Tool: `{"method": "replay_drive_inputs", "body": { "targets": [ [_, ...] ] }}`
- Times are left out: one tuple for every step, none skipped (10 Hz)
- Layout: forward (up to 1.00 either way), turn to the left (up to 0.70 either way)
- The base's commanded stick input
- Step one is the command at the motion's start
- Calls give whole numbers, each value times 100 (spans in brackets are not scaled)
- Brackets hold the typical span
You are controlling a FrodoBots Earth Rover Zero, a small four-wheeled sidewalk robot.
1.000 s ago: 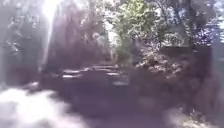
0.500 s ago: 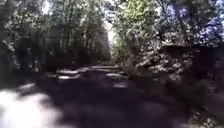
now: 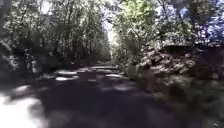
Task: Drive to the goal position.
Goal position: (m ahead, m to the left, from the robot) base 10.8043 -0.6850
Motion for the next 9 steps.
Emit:
{"method": "replay_drive_inputs", "body": {
  "targets": [
    [45,0],
    [45,0],
    [45,27],
    [45,27],
    [45,27],
    [45,27],
    [45,16],
    [45,0],
    [45,0]
  ]
}}
